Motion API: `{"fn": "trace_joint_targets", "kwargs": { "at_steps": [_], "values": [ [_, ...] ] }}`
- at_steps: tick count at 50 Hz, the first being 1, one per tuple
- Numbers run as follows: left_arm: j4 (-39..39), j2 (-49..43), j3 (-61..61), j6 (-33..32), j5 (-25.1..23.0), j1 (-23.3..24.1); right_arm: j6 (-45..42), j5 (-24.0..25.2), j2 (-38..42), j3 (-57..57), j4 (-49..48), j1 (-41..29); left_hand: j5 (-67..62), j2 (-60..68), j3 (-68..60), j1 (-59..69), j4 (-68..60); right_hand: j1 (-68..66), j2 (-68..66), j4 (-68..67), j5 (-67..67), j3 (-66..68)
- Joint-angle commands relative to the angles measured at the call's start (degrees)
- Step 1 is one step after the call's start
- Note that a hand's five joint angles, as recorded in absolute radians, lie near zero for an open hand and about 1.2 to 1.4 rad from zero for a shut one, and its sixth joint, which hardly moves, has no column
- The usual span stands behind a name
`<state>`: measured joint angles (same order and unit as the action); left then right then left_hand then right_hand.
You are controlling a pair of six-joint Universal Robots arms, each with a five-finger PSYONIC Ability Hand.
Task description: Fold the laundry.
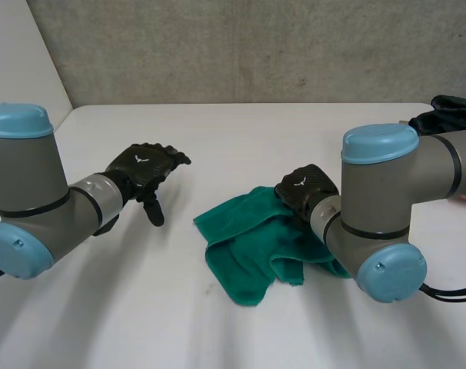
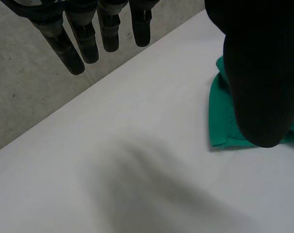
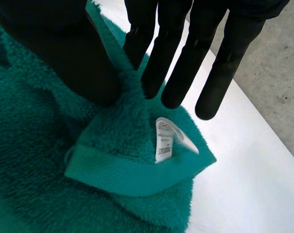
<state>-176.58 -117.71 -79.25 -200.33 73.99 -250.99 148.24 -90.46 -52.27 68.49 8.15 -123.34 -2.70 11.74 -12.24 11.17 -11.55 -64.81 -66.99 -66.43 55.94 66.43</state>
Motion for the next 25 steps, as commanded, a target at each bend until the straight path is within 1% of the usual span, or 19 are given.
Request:
{"fn": "trace_joint_targets", "kwargs": {
  "at_steps": [1,3,5,7,13,19,21,25],
  "values": [
    [-0.1,-1.4,0.7,-0.2,1.5,1.2,-0.7,4.1,-1.5,-6.6,2.1,0.9,2.7,-1.7,2.2,-1.2,1.5,-15.2,-13.0,-13.6,14.1,13.6],
    [0.0,-2.1,1.7,-0.2,2.3,1.5,-0.5,6.3,-5.5,-9.0,3.0,1.0,2.7,-1.7,2.2,-1.2,1.5,-15.2,-13.0,-13.6,14.1,13.6],
    [0.2,-2.6,2.7,0.0,2.6,1.6,-0.3,7.1,-8.8,-10.7,3.3,1.0,2.7,-1.7,2.2,-1.2,1.5,-15.2,-13.0,-13.6,14.1,13.6],
    [0.9,-3.5,3.9,0.1,2.9,1.8,0.5,7.8,-13.0,-12.6,3.5,1.2,2.7,-1.7,2.2,-1.2,1.5,-15.2,-13.0,-13.6,14.1,13.6],
    [4.0,-5.4,6.6,1.2,1.9,2.8,2.8,7.8,-19.6,-16.9,3.5,0.6,2.7,-1.7,2.2,-1.2,1.5,-15.2,-13.0,-13.6,14.1,13.6],
    [7.1,-8.0,9.1,5.6,-1.1,5.4,3.8,6.4,-22.8,-21.9,2.3,0.4,2.7,-1.7,2.2,-1.2,1.5,-15.2,-13.0,-13.6,14.1,13.6],
    [8.5,-9.1,10.1,6.8,-2.7,7.4,4.4,4.8,-22.9,-24.8,1.1,0.3,2.7,-1.7,2.2,-1.2,1.5,-15.2,-13.0,-13.6,14.1,13.6],
    [9.2,-10.7,11.7,7.8,-3.8,10.3,4.7,3.1,-23.0,-28.4,0.6,0.1,2.7,-1.7,2.2,-1.2,1.5,-15.2,-13.0,-13.6,14.1,13.6]
  ]
}}
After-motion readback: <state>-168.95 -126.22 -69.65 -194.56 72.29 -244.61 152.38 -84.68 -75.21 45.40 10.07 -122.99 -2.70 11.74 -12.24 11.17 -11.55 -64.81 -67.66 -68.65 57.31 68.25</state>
